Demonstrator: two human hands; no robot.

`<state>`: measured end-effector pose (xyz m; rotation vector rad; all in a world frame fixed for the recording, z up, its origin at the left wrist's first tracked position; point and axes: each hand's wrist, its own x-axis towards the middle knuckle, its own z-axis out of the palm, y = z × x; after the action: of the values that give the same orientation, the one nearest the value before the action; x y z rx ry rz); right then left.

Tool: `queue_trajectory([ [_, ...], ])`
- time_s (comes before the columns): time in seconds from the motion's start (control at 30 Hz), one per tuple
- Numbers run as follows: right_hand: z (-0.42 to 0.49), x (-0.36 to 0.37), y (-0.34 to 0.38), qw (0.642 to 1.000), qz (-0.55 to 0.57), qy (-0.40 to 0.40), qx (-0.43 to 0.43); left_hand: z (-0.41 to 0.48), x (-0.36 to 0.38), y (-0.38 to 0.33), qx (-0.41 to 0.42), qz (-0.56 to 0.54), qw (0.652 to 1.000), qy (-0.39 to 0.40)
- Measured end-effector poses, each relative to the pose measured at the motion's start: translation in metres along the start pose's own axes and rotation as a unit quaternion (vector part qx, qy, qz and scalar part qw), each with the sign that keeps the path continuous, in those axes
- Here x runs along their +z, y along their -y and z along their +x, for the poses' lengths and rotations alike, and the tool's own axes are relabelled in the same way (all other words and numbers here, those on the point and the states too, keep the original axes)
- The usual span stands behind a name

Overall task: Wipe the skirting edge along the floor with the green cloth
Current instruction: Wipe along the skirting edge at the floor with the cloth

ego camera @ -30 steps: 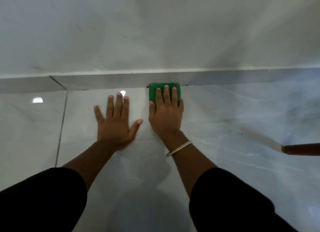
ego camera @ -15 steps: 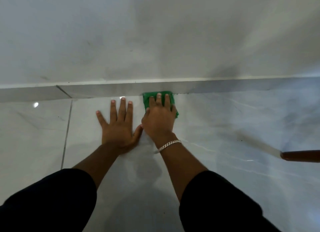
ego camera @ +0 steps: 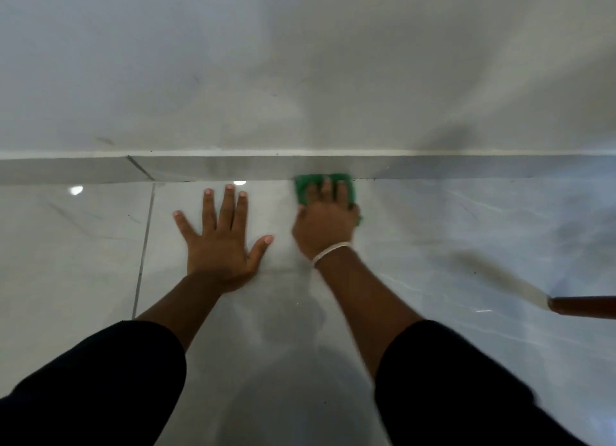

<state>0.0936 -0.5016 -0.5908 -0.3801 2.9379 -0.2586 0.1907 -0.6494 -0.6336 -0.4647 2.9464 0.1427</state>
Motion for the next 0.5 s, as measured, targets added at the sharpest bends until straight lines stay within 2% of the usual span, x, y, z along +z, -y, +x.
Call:
queue_trajectory([
  [0.1,-0.007,0.008,0.030,0.999,0.008,0.004,-0.054,0.000,0.001,0.000,-0.001,0.002,1.000,-0.006],
  [0.2,0.004,0.003,-0.008,0.995,-0.019,-0.019,-0.093,0.000,-0.001,0.000,-0.002,-0.006,1.000,-0.004],
  [0.37,0.013,-0.015,-0.084,0.998,0.006,-0.038,0.045,-0.001,-0.002,0.001,0.004,-0.003,1.000,-0.008],
  [0.43,0.017,-0.014,-0.061,0.993,0.031,-0.036,0.110,0.001,-0.001,0.004,0.002,0.000,1.000,-0.019],
  [0.5,0.015,-0.009,-0.018,0.993,0.036,-0.021,0.114,0.002,0.003,0.004,0.002,0.005,1.000,-0.020],
])
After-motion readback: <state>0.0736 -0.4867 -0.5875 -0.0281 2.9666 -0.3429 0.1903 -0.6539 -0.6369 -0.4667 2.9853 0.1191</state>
